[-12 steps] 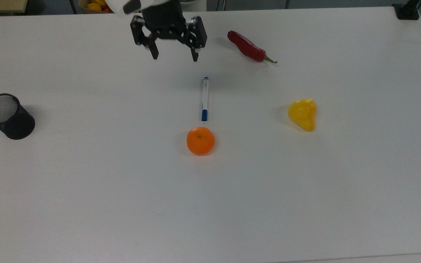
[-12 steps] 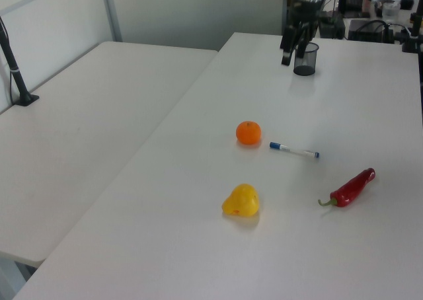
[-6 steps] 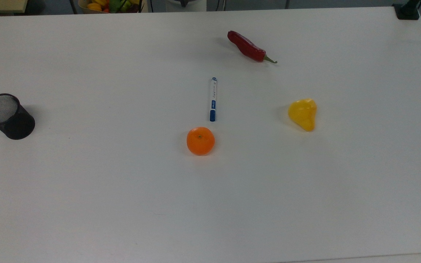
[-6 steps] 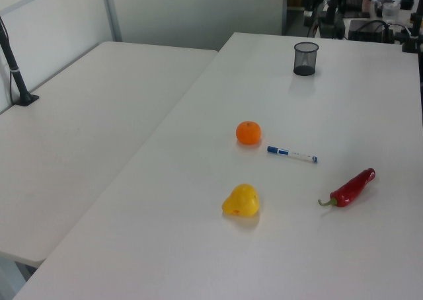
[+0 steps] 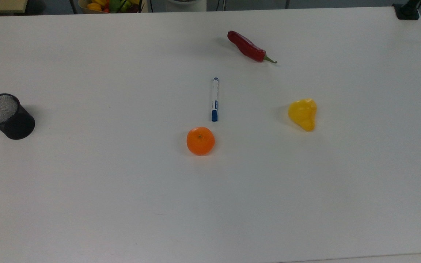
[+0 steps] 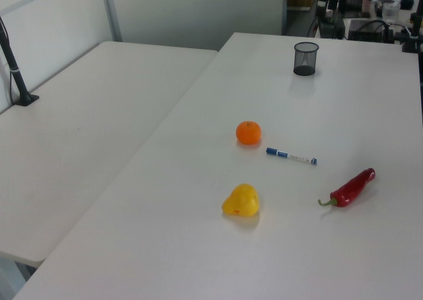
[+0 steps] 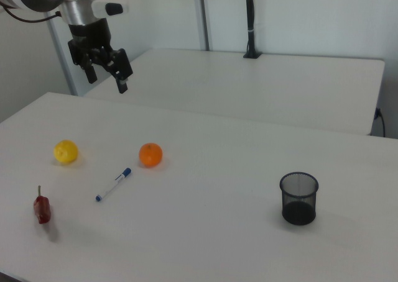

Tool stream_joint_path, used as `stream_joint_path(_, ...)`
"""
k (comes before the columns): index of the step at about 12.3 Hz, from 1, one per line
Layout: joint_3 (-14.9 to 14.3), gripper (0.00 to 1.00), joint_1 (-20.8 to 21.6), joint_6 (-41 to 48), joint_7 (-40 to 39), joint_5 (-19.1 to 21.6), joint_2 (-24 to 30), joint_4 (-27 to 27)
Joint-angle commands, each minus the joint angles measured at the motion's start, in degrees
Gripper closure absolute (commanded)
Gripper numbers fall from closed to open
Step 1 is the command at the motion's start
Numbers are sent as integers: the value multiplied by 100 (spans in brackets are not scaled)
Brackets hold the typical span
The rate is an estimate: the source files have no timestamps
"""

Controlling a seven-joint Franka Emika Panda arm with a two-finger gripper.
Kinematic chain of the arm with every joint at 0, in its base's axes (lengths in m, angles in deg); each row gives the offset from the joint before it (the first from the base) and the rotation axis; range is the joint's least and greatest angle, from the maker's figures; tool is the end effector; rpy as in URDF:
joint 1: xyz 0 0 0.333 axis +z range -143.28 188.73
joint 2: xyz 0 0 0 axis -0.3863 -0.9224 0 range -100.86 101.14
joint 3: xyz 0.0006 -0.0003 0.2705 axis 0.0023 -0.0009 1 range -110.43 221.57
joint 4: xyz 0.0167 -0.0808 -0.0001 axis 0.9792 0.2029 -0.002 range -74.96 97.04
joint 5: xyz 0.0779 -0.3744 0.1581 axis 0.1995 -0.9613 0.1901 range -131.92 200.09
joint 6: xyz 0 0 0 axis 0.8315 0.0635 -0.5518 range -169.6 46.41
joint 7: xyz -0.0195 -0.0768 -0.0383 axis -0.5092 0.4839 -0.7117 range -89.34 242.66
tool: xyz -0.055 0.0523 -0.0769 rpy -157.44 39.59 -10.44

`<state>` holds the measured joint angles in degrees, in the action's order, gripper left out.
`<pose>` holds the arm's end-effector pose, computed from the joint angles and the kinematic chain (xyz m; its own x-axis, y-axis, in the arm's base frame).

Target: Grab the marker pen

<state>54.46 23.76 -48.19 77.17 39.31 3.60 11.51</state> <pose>0.5665 0.0083 0.6147 0.9934 -0.0160 0.1134 -0.0054 -0.9956 -0.0932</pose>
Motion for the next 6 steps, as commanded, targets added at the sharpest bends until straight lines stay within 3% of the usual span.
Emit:
stream_joint_path(1,-240,0,37,-203,-868,-119,23,67)
stream_joint_path(6,-240,0,99,-238,-850,-136,14,102)
